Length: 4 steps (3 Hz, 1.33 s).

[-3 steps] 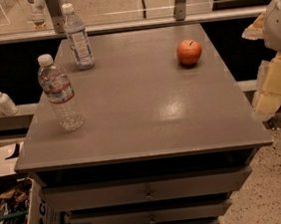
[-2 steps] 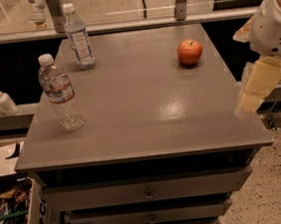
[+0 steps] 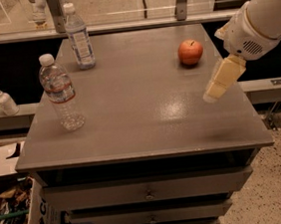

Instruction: Move apple near water bottle

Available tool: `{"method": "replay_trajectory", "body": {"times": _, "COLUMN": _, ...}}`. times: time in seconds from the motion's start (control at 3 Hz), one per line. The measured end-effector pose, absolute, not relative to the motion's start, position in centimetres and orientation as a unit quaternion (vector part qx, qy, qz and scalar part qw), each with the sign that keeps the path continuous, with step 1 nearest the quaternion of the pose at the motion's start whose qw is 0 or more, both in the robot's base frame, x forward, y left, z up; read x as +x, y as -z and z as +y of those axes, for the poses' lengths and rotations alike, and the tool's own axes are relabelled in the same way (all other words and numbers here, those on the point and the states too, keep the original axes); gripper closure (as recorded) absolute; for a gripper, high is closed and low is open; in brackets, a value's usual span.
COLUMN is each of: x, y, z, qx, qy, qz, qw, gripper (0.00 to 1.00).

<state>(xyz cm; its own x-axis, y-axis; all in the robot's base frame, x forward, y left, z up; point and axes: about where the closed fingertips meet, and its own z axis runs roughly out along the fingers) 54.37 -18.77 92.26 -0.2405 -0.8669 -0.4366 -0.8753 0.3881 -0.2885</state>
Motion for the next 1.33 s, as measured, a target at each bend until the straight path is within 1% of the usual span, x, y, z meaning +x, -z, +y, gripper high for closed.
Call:
{"method": "replay_trajectory", "body": {"times": 0.67, "x": 62.4, "y": -89.3, "z": -20.7, "qx": -0.504, "qy": -0.032, "qz": 0.803, "qw": 0.315, "gripper": 0.0}}
{"method": "replay_trajectory", "body": {"times": 1.0, "x": 66.3, "y": -87.1, "z": -21.6, "qx": -0.474, "qy": -0.075, "qz": 0.806, "qw": 0.345, "gripper": 0.0}}
{"method": "replay_trajectory", "body": {"times": 1.33, "x": 66.3, "y": -87.1, "z": -21.6, "qx": -0.475, "qy": -0.074, "qz": 0.806, "qw": 0.345, "gripper": 0.0}}
